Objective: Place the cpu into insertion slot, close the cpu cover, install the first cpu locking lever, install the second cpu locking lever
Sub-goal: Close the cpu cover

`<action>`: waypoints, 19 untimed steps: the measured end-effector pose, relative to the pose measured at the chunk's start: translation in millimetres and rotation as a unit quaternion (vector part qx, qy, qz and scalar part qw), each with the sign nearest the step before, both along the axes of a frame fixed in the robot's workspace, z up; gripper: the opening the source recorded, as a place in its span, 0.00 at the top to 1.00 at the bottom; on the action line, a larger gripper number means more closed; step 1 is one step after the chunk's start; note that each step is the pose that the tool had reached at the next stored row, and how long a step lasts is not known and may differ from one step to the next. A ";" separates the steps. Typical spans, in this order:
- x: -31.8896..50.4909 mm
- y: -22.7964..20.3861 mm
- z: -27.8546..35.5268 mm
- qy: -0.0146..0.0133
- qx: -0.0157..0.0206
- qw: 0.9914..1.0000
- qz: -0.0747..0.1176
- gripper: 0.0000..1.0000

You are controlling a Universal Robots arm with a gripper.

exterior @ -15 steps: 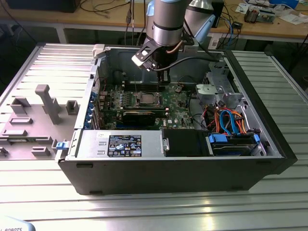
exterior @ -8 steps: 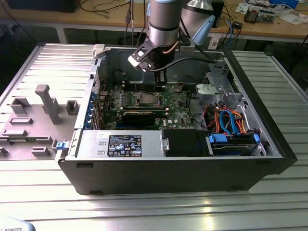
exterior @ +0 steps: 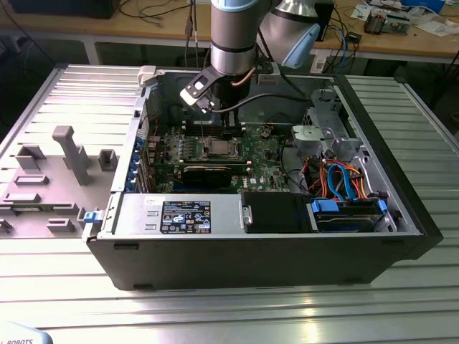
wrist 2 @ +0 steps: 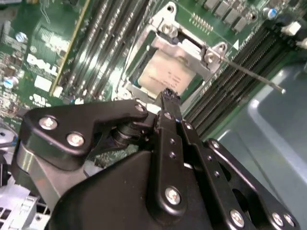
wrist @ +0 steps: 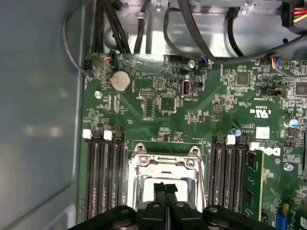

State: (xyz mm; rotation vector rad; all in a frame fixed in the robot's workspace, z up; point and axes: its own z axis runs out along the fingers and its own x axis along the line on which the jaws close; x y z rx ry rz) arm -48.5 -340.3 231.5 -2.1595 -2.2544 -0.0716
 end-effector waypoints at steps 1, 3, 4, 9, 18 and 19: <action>-0.4 0.0 -0.1 0.006 0.001 1.000 -0.003 0.89; -1.9 -0.2 -0.8 0.020 0.002 1.000 -0.005 0.89; -2.7 -0.3 -1.2 0.020 0.003 1.000 -0.004 0.89; -3.4 -0.2 -1.4 0.020 0.003 1.000 -0.004 0.89; -16.9 -0.2 -3.0 0.020 0.003 1.000 -0.004 0.89; -19.7 -0.3 -3.9 0.020 0.003 1.000 -0.004 0.89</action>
